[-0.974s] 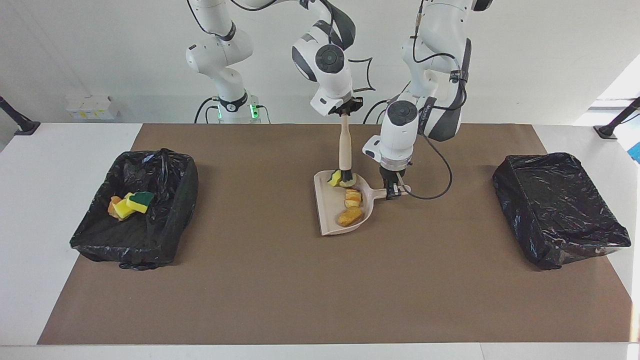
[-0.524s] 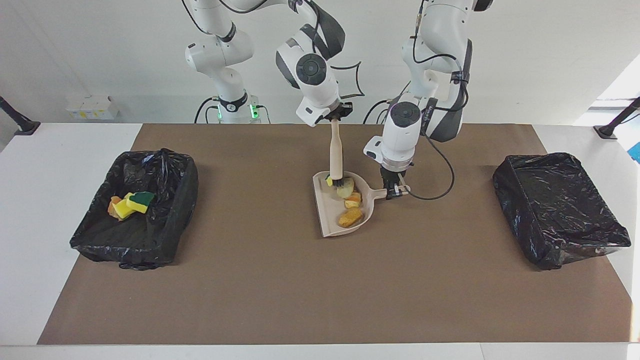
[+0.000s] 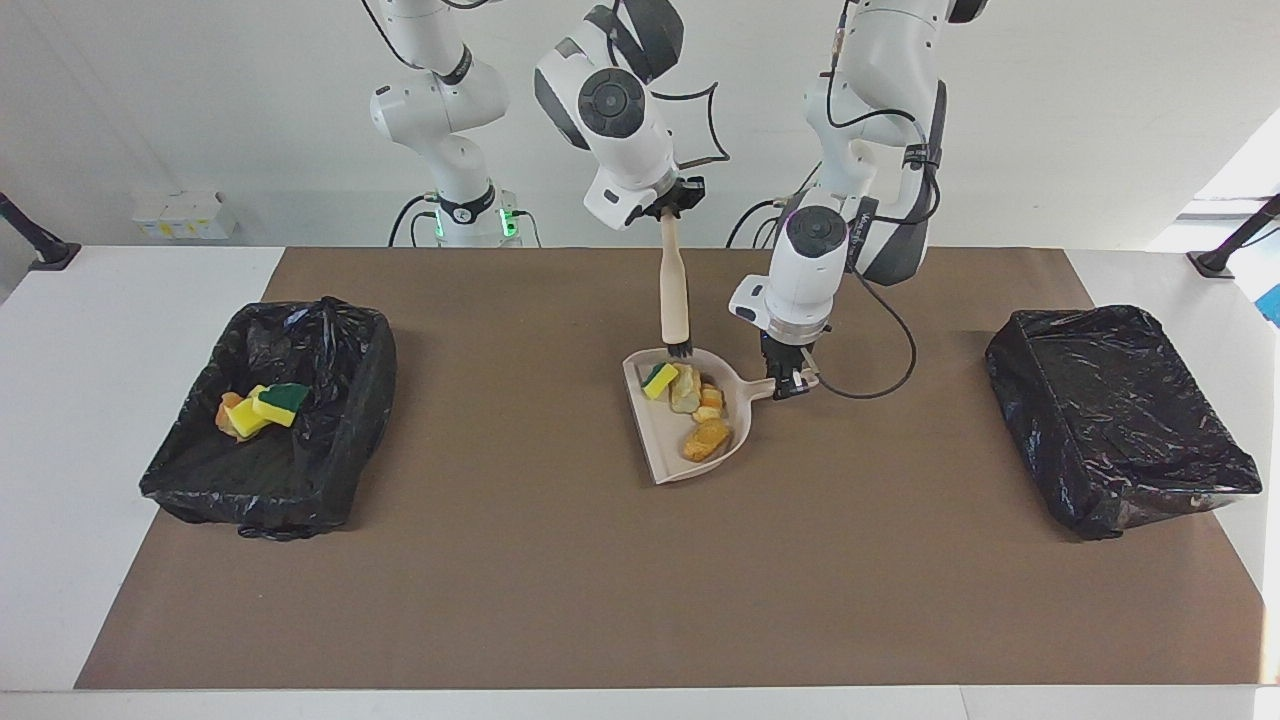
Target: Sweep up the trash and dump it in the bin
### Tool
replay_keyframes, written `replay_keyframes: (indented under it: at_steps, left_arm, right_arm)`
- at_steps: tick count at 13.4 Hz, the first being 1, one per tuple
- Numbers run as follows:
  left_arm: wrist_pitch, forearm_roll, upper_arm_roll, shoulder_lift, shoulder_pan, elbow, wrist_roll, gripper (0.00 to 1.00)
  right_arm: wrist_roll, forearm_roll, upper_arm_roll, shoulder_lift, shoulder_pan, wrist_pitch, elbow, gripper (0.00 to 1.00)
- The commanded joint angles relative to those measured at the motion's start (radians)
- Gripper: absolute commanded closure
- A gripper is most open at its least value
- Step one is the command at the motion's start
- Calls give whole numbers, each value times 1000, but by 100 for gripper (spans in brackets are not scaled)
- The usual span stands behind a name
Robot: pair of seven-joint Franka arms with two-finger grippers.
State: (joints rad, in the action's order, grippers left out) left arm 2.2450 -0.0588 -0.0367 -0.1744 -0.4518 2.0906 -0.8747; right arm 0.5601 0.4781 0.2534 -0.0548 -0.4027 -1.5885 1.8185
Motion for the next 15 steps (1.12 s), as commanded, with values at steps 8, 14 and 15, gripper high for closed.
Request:
replay_keyframes:
  at_steps: [8,14,15]
  left_arm:
    - [-139,13,4,0,131,-122,-190,100]
    - [-320,60,8,-5,280,-337,-372,100]
    - [-340,59,9,-4,286,-378,-394,100]
  right_arm:
    - [124,-49,3,92,-33,-14,130,100]
    - [96,-49,1,73,-27,-165,166,100]
    - [96,-50,1,43,-33,-189,166,100]
